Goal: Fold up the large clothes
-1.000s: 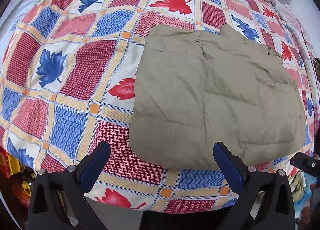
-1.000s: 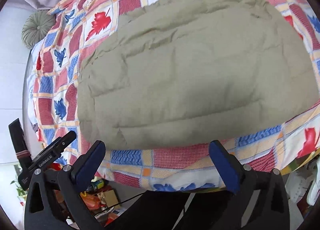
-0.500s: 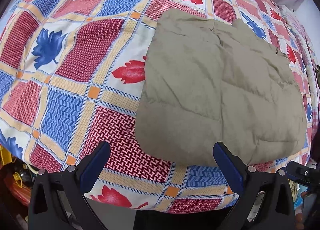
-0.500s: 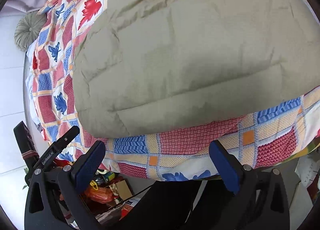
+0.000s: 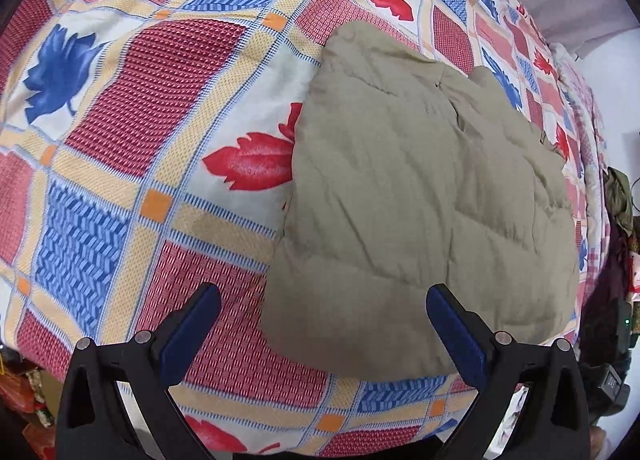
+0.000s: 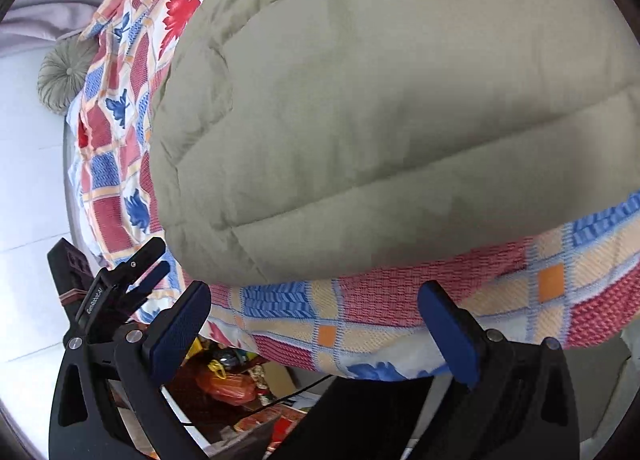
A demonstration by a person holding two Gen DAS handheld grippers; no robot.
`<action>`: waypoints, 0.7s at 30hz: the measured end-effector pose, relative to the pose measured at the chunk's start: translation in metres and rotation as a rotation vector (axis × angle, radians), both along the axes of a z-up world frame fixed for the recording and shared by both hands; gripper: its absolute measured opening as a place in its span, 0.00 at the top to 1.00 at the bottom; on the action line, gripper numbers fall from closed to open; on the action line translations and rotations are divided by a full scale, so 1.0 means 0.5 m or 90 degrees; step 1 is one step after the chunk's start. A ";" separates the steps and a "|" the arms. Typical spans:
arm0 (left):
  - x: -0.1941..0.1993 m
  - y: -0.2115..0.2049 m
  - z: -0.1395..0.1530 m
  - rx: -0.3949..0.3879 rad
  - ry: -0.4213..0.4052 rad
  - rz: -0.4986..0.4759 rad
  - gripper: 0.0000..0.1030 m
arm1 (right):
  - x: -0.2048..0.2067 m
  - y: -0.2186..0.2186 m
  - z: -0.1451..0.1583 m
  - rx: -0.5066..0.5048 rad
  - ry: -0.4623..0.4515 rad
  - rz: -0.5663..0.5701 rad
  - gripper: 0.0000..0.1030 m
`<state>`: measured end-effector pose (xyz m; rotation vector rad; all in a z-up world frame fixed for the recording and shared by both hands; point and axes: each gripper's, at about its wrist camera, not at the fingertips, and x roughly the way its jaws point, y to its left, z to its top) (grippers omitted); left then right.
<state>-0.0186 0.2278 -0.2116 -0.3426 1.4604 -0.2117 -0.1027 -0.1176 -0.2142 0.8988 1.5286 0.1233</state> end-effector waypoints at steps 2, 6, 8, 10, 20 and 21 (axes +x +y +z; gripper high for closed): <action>0.018 -0.001 -0.009 -0.012 -0.007 -0.012 0.00 | 0.006 0.008 -0.017 0.034 -0.003 -0.018 0.00; 0.058 0.002 -0.038 -0.080 0.008 -0.019 0.00 | 0.015 0.019 -0.056 0.104 -0.012 -0.074 0.00; 0.076 0.007 -0.056 -0.118 0.027 -0.018 0.00 | 0.021 0.024 -0.079 0.136 -0.011 -0.103 0.00; 0.087 0.008 -0.072 -0.152 0.045 -0.022 0.00 | 0.027 0.028 -0.099 0.178 -0.012 -0.141 0.00; 0.138 0.035 -0.158 -0.399 0.133 0.020 0.00 | 0.033 0.025 -0.101 0.262 -0.022 -0.202 0.63; 0.143 0.033 -0.167 -0.420 0.140 0.026 0.00 | 0.033 0.022 -0.093 0.267 -0.033 -0.199 0.67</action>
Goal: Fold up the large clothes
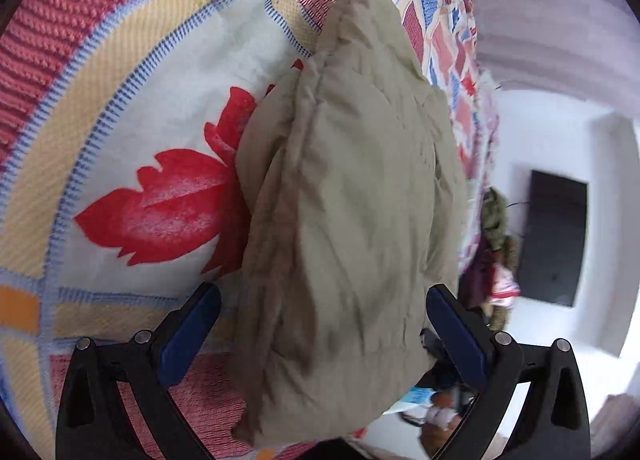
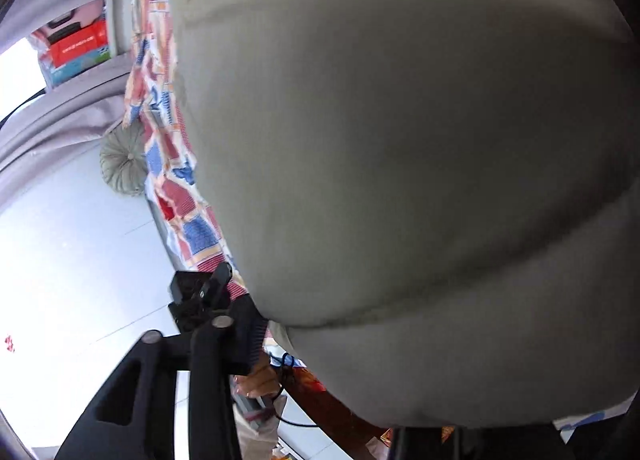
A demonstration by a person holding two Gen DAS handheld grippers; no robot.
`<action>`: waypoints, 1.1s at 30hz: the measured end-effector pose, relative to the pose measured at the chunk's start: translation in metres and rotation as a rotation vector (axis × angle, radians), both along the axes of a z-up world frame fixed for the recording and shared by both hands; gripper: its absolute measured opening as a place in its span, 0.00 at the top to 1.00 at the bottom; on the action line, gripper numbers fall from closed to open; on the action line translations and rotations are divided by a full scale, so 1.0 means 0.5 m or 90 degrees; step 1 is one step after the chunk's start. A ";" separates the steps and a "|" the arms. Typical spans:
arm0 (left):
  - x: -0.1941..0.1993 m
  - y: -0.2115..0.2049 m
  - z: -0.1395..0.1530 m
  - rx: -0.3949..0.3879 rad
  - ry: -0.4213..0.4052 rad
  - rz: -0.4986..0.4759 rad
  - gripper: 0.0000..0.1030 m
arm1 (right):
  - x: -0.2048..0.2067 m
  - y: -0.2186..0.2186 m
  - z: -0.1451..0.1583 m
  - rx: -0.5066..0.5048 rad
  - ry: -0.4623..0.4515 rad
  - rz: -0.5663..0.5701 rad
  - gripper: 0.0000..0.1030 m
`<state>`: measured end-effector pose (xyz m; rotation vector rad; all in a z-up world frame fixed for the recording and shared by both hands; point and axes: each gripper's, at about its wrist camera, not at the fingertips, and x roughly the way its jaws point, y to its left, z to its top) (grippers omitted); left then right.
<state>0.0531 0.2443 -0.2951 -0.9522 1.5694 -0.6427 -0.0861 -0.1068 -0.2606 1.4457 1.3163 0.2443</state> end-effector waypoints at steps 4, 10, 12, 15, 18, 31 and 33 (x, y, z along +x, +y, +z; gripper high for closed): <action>0.033 -0.042 -0.013 -0.076 0.000 -0.008 0.00 | 0.007 0.000 0.028 0.011 -0.035 0.004 0.70; 0.081 -0.144 -0.019 -0.066 -0.008 -0.086 0.01 | 0.013 0.013 0.047 0.000 -0.056 0.047 0.71; 0.088 -0.161 -0.020 -0.024 -0.005 -0.099 0.16 | 0.016 0.017 0.046 -0.014 -0.051 0.065 0.71; 0.088 -0.155 -0.016 0.000 -0.006 -0.090 0.44 | 0.024 0.035 0.047 -0.056 -0.036 0.100 0.68; 0.089 -0.147 -0.007 0.002 -0.008 -0.070 0.58 | 0.017 0.043 0.054 -0.078 -0.011 0.173 0.56; 0.074 -0.164 0.101 0.042 -0.054 -0.057 0.74 | 0.068 -0.173 0.210 -0.413 -0.110 0.193 0.79; 0.072 -0.174 0.136 0.035 -0.065 -0.057 0.74 | 0.087 -0.200 0.195 -0.448 -0.108 0.179 0.91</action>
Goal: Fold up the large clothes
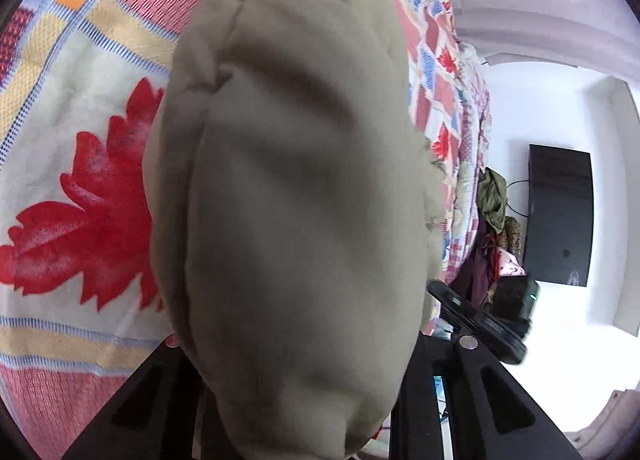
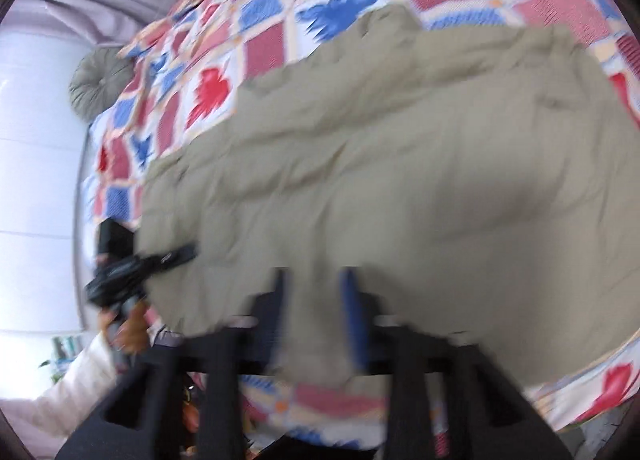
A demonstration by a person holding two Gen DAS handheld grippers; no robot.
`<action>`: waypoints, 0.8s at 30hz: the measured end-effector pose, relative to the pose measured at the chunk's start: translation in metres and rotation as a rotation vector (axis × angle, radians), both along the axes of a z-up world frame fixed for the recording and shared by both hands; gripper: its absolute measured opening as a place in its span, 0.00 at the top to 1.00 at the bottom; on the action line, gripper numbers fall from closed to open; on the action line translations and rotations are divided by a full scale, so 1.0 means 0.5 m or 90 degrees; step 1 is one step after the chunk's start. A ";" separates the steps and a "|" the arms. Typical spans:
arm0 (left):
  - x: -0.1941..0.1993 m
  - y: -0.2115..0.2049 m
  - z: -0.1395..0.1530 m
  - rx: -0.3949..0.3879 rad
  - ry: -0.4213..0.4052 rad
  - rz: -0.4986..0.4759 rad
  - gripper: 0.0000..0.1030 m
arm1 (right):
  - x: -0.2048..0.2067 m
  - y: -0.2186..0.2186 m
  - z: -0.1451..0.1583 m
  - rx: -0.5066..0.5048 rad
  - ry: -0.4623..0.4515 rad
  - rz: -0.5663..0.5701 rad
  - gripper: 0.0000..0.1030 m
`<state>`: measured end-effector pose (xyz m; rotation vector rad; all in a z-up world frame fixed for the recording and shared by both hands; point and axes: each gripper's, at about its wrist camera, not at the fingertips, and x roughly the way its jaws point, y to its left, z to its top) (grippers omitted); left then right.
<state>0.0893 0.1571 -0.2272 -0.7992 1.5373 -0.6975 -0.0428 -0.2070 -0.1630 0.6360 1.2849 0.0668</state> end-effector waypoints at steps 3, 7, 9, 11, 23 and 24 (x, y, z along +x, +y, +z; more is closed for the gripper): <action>-0.004 -0.032 0.066 -0.003 -0.028 -0.016 0.74 | 0.025 -0.005 -0.036 -0.024 -0.024 0.007 0.91; -0.015 -0.104 0.156 -0.002 -0.062 -0.053 0.74 | 0.052 -0.007 -0.105 -0.003 -0.032 0.015 0.91; -0.012 -0.158 0.199 0.016 -0.078 -0.080 0.74 | 0.068 0.007 -0.137 0.002 -0.032 0.012 0.94; -0.020 -0.225 0.231 0.040 -0.090 -0.106 0.74 | 0.077 0.014 -0.162 0.017 -0.033 0.004 0.98; -0.081 -0.512 0.311 0.185 -0.158 -0.199 0.74 | 0.086 -0.038 -0.222 0.144 -0.014 -0.025 1.00; -0.083 -0.524 0.315 0.195 -0.162 -0.203 0.74 | 0.085 -0.047 -0.218 0.155 -0.004 -0.023 1.00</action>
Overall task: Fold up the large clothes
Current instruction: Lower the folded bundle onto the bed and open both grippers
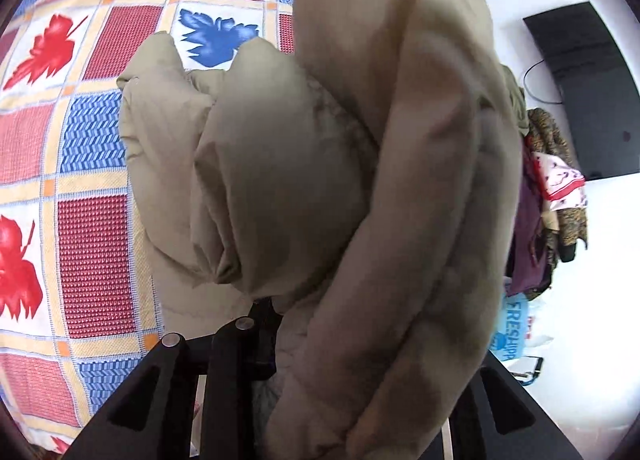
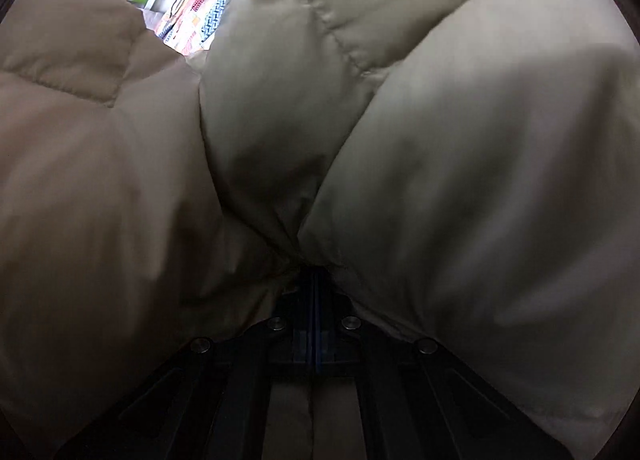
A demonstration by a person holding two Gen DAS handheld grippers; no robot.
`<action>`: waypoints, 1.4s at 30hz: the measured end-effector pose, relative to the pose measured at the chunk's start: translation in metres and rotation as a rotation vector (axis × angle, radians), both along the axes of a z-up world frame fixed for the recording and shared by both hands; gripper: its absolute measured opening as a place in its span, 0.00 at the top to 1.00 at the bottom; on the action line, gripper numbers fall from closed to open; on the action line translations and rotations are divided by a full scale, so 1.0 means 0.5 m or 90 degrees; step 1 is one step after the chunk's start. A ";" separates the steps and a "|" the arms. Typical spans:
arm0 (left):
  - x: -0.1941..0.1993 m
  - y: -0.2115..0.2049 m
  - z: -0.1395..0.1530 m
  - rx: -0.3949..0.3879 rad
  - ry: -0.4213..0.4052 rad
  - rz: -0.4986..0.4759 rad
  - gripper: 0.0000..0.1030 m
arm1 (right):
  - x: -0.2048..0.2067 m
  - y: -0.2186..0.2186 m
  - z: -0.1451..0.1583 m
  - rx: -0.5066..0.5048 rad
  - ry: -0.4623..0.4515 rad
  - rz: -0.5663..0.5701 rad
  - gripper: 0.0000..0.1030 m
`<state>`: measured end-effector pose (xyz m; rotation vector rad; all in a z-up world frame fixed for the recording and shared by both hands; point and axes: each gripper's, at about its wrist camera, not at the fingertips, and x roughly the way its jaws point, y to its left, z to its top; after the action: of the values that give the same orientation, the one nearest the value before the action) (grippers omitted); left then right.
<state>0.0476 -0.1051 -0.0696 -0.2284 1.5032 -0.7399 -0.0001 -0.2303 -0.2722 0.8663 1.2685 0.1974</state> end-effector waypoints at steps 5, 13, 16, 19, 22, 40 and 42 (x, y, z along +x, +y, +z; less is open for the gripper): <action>-0.052 -0.046 -0.010 0.064 -0.025 -0.030 0.73 | -0.050 -0.079 0.060 0.009 -0.017 -0.028 0.97; -0.075 -0.170 -0.086 -0.003 0.009 -0.142 0.25 | -0.221 -0.236 0.112 -0.012 -0.019 -0.156 0.97; -0.055 -0.197 -0.166 -0.056 0.090 -0.154 0.25 | -0.265 -0.267 0.108 -0.009 -0.012 -0.187 0.97; -0.045 -0.211 -0.206 -0.091 0.118 -0.148 0.25 | -0.298 -0.286 0.107 -0.007 -0.004 -0.210 0.97; -0.088 -0.202 -0.220 -0.093 0.119 -0.139 0.24 | -0.323 -0.297 0.120 -0.010 0.001 -0.233 0.97; -0.068 -0.233 -0.117 -0.108 0.023 -0.127 0.24 | -0.306 -0.132 0.283 -0.248 -0.076 -0.119 0.13; -0.058 -0.197 -0.085 -0.099 -0.038 -0.095 0.24 | -0.295 -0.138 0.288 -0.306 -0.070 -0.137 0.23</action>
<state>0.0187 -0.2037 -0.1121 -0.2104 1.4174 -0.9776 -0.1478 -0.2993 -0.1281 0.5604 1.0484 -0.2235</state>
